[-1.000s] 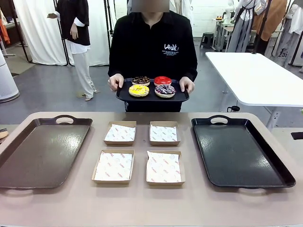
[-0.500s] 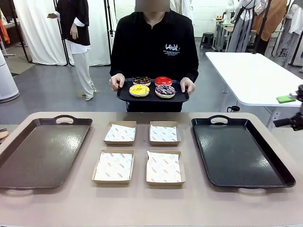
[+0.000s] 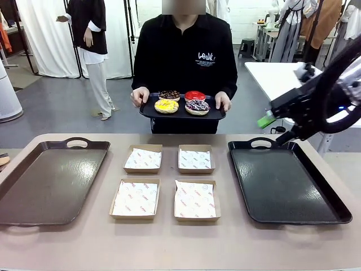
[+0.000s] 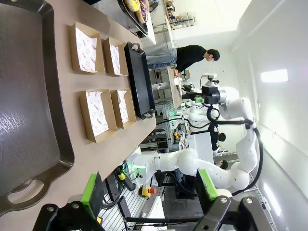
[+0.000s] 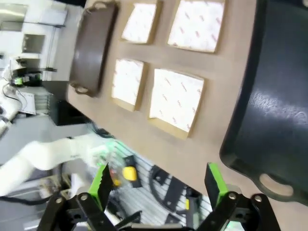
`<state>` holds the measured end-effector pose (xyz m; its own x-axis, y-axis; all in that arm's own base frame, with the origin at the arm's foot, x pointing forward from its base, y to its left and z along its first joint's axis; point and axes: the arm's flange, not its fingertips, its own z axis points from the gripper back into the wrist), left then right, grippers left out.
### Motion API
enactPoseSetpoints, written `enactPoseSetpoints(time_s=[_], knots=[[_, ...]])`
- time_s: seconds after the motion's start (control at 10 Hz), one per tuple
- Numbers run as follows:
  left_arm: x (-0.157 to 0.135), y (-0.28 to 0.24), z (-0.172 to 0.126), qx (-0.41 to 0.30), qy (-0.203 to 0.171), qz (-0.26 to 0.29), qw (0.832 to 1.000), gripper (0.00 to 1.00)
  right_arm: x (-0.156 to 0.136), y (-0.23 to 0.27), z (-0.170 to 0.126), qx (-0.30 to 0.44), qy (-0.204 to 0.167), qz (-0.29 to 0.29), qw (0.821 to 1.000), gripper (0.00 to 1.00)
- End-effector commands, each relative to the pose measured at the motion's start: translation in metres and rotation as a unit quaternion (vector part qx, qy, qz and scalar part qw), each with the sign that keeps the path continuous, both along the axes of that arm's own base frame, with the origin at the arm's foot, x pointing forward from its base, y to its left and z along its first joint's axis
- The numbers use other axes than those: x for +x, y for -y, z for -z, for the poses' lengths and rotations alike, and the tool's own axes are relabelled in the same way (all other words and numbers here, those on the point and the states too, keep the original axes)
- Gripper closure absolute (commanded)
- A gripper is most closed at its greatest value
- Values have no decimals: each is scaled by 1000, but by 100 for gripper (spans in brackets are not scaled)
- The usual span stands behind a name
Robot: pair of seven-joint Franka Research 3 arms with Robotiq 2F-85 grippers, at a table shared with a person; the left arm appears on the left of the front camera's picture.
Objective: Individually package the donuts and arrange them on the tray.
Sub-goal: Pick up one Paper togo box.
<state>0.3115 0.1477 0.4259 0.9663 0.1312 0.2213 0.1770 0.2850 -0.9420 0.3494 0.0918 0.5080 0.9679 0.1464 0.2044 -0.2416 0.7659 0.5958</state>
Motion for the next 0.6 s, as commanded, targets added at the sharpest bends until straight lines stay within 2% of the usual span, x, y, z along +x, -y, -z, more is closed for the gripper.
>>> enactPoseSetpoints(time_s=[0.0,0.3,0.5], knots=[[-1,-2,-1,-6,7,1,1000,0,-12,-40,21,-90,10,8,996,0],[-1,-2,-1,-6,7,1,1000,0,-31,-89,58,-161,21,-3,987,0],[-1,-2,-1,-6,7,1,1000,0,-43,-103,87,-195,23,-11,980,0]])
